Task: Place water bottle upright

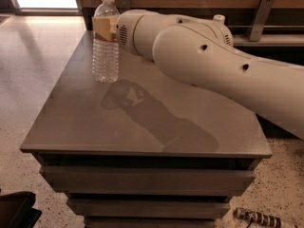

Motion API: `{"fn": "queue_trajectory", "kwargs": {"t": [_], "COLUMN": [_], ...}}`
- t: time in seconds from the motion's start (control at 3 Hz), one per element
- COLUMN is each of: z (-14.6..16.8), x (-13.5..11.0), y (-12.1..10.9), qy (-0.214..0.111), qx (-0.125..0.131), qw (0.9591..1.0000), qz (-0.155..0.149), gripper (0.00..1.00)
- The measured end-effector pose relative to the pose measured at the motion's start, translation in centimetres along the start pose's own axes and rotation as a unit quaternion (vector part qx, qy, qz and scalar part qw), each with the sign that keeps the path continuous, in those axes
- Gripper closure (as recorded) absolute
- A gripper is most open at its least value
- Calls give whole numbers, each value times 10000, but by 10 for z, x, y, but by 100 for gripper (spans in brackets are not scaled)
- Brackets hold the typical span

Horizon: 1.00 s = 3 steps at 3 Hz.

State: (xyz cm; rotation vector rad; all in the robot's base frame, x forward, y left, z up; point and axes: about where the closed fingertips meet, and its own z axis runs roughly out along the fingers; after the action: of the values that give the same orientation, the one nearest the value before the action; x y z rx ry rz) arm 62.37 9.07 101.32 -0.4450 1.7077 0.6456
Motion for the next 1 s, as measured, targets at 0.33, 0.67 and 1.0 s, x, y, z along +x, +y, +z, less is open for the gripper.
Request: {"fn": "queue_trajectory", "kwargs": {"t": [0.33, 0.67, 1.0], "z": [-1, 4, 6], "x": [-1, -6, -9], "y": [1, 0, -11], "qy": [7, -272, -653], "qx": [6, -12, 42], "qw": [10000, 9985, 9924], "qz": [-74, -479, -1046], "gripper": [100, 100, 100]}}
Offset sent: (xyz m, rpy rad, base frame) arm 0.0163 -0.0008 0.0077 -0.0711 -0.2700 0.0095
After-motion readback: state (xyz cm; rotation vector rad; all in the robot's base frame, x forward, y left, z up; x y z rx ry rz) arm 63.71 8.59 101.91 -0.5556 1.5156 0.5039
